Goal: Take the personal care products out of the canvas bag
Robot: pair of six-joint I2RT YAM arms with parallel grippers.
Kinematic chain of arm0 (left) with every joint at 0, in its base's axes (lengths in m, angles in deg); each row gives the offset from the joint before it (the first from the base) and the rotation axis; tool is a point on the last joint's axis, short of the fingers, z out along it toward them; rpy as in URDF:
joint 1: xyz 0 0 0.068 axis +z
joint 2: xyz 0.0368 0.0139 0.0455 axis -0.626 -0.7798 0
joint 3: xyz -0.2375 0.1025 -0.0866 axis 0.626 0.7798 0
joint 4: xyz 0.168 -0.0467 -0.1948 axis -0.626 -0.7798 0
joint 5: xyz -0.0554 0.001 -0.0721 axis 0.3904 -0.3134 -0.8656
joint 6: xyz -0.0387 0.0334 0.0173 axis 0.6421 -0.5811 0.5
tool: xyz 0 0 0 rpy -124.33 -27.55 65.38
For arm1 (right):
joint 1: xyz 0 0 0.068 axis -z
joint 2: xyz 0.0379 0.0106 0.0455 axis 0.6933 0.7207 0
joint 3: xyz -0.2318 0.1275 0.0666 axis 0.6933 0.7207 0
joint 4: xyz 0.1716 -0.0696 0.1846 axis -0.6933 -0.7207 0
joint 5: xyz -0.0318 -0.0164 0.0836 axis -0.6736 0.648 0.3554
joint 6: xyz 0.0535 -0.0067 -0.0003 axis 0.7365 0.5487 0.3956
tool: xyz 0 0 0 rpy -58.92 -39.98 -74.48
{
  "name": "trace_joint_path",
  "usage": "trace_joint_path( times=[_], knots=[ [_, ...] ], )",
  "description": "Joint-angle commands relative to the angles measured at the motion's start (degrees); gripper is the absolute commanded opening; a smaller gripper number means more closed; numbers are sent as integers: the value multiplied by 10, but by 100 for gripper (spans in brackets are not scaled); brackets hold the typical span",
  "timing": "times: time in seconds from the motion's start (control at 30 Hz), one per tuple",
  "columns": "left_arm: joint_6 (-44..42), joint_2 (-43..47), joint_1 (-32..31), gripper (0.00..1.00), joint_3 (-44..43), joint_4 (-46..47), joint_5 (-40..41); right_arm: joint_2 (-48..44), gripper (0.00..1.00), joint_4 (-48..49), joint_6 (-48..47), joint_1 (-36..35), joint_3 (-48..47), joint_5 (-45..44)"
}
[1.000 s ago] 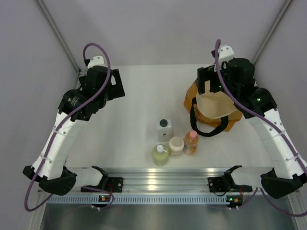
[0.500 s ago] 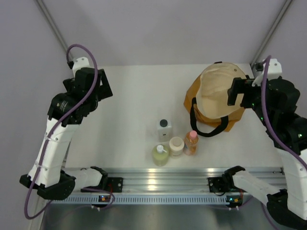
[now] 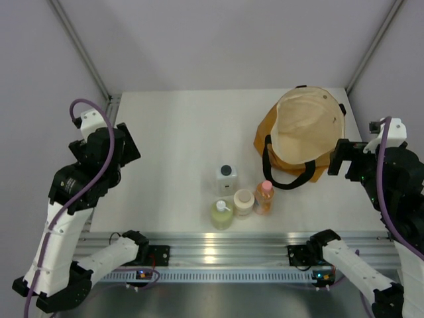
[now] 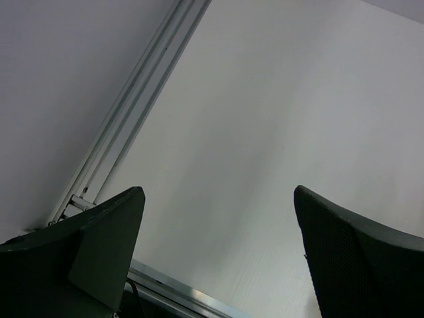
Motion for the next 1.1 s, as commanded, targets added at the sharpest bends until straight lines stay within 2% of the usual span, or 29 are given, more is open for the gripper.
trace_joint_path(
  times=[0.0, 0.23, 1.07],
  knots=[
    [29, 26, 2, 98, 39, -3, 18, -21, 100, -22, 10, 8, 6, -22],
    [40, 47, 2, 98, 94, 3, 20, -47, 99, -20, 9, 9, 19, -30],
    [17, 38, 2, 98, 82, 45, 18, -42, 99, 18, 24, 9, 51, -25]
  ],
)
